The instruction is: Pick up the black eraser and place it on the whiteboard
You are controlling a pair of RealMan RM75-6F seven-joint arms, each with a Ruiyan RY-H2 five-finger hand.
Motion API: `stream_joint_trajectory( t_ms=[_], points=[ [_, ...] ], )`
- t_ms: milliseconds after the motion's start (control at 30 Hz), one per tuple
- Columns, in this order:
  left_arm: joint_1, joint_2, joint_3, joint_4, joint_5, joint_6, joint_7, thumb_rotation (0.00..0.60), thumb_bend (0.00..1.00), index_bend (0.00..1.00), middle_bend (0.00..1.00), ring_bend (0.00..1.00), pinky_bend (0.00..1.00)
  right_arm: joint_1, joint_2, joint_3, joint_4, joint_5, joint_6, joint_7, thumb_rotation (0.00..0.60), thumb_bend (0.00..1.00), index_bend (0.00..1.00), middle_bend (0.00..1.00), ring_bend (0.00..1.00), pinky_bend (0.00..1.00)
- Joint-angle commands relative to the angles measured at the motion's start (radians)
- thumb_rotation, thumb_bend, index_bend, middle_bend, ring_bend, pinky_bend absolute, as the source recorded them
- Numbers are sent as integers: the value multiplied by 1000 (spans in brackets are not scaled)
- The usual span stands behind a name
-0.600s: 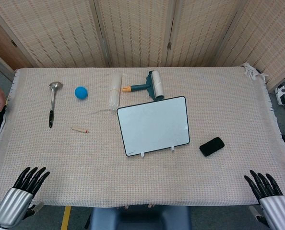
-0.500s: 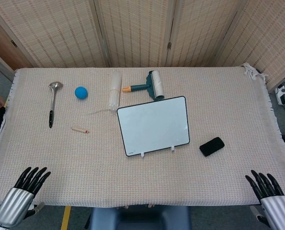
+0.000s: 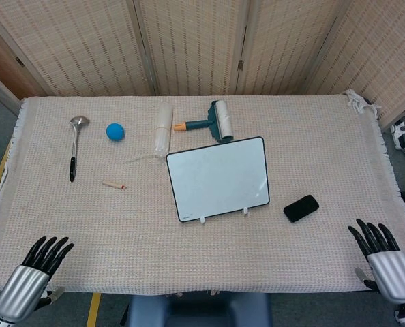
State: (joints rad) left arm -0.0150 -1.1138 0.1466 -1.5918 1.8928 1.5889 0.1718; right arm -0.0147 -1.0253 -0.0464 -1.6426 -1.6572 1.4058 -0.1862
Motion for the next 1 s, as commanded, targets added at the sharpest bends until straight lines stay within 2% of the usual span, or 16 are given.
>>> stream_joint_trajectory(
  t_ms=[33, 200, 400, 700, 1000],
  points=[
    [2, 4, -2, -3, -7, 4, -6, 600, 201, 20, 95, 45, 67, 123, 8, 74, -52, 108, -165, -150, 600, 309, 176, 0, 0, 0],
    [0, 5, 0, -3, -3, 2, -9, 600, 200, 20, 95, 45, 67, 218, -25, 123, -85, 267, -312, -305, 600, 308, 198, 0, 0, 0],
    [-6, 11, -2, -2, -8, 0, -30, 600, 201, 20, 95, 45, 67, 306, -117, 164, -57, 416, -378, -442, 600, 308, 199, 0, 0, 0],
    [-16, 15, -6, 0, -18, -12, -43, 600, 201, 21, 95, 44, 66, 414, -272, 178, 49, 568, -423, -574, 600, 308, 199, 0, 0, 0],
    [-17, 20, -4, 2, -17, -5, -60, 600, 201, 20, 95, 43, 66, 483, -368, 168, 140, 694, -438, -649, 600, 308, 215, 0, 0, 0]
  ],
)
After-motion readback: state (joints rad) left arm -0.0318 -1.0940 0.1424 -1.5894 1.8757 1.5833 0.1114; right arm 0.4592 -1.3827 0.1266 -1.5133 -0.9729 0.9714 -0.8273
